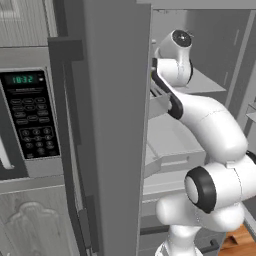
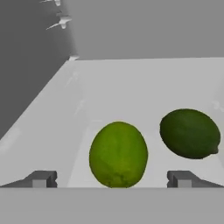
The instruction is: Place one lime and one fish in each tupperware on the nearby counter, to pack two identical lunches.
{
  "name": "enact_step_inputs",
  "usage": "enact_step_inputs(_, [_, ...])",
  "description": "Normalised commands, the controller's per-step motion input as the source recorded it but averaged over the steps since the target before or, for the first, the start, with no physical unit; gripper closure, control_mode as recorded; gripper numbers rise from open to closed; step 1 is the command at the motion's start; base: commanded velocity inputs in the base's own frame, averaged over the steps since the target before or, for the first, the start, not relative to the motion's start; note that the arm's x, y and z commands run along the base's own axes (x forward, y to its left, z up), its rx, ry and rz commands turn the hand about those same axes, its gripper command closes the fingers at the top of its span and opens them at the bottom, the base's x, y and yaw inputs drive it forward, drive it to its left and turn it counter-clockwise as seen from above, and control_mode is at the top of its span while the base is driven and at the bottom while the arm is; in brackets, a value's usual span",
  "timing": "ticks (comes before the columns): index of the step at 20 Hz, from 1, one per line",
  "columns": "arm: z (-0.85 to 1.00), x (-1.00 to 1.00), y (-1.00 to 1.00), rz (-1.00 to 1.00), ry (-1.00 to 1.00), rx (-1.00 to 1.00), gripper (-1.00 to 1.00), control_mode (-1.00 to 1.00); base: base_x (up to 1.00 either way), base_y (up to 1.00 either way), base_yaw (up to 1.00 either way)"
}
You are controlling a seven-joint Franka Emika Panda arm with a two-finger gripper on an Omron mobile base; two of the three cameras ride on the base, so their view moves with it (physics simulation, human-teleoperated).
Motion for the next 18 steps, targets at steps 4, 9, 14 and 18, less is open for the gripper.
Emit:
enact_step_inputs(4, [-0.17, 0.49, 0.00, -0.03, 0.00, 0.00, -1.00, -1.00, 0.00, 0.00, 0.00])
enact_step_inputs(9, [-0.11, 0.33, 0.00, 0.00, 0.00, 0.00, -1.00, -1.00, 0.00, 0.00, 0.00])
enact_step_inputs(14, [-0.11, 0.26, 0.00, 0.00, 0.01, 0.00, -1.00, -1.00, 0.00, 0.00, 0.00])
enact_step_inputs(18, [-0.12, 0.22, 0.03, 0.00, 0.04, 0.00, -1.00, -1.00, 0.00, 0.00, 0.00])
